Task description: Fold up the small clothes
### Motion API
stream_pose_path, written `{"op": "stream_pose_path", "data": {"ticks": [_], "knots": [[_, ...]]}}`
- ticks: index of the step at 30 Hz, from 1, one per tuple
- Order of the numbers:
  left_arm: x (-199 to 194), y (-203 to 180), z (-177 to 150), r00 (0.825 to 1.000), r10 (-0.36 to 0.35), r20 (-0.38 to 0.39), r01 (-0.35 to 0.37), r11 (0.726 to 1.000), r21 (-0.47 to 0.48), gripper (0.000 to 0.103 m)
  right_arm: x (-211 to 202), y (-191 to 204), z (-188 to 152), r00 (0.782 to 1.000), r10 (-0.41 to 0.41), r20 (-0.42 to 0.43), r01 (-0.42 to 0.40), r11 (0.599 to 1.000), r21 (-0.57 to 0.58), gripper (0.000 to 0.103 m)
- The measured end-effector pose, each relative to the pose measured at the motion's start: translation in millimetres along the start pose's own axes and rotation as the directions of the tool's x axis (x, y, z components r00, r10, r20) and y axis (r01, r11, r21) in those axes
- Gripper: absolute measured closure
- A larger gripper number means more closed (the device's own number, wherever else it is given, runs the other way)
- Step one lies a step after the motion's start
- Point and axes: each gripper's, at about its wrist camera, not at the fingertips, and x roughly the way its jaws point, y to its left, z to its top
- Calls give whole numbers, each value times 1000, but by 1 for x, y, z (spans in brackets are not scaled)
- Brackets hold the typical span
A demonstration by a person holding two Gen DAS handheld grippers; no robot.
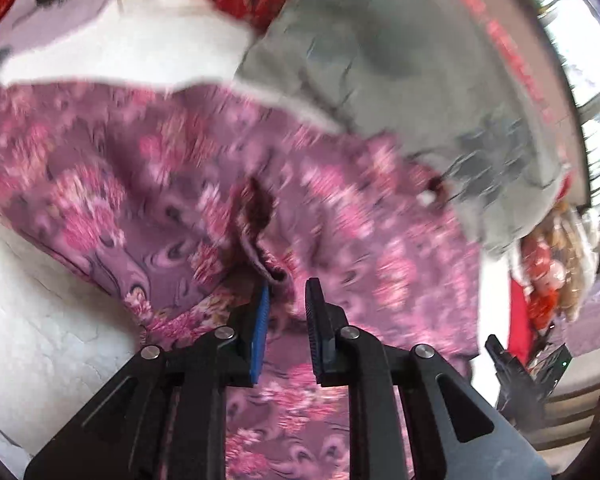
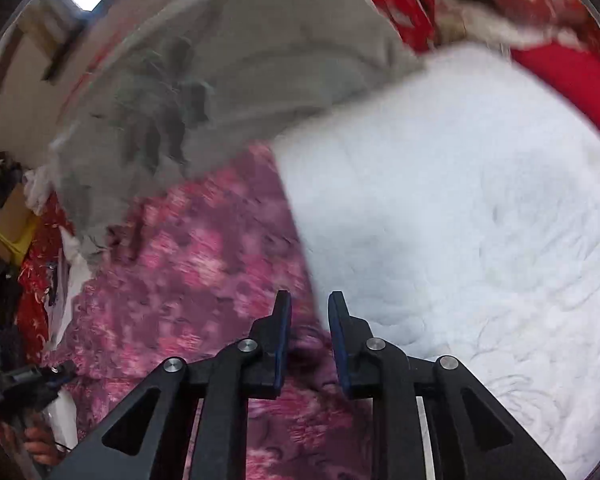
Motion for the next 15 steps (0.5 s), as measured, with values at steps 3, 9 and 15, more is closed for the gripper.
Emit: {"op": "stream_pose_path", "data": {"ticks": [3, 9, 15], "knots": [[8, -19, 7, 1000, 7, 0, -7, 999, 45, 76, -9, 31, 1, 999, 33, 14, -32, 997, -73, 81], [54, -5, 10, 992, 83, -95, -83, 997, 5, 78, 18, 114, -14, 995, 73, -72, -87, 973, -212, 81], [-16, 34, 19, 1000, 7, 11, -7, 999, -40, 63, 55, 200, -41, 987, 107, -123, -143, 929, -340, 69]]}}
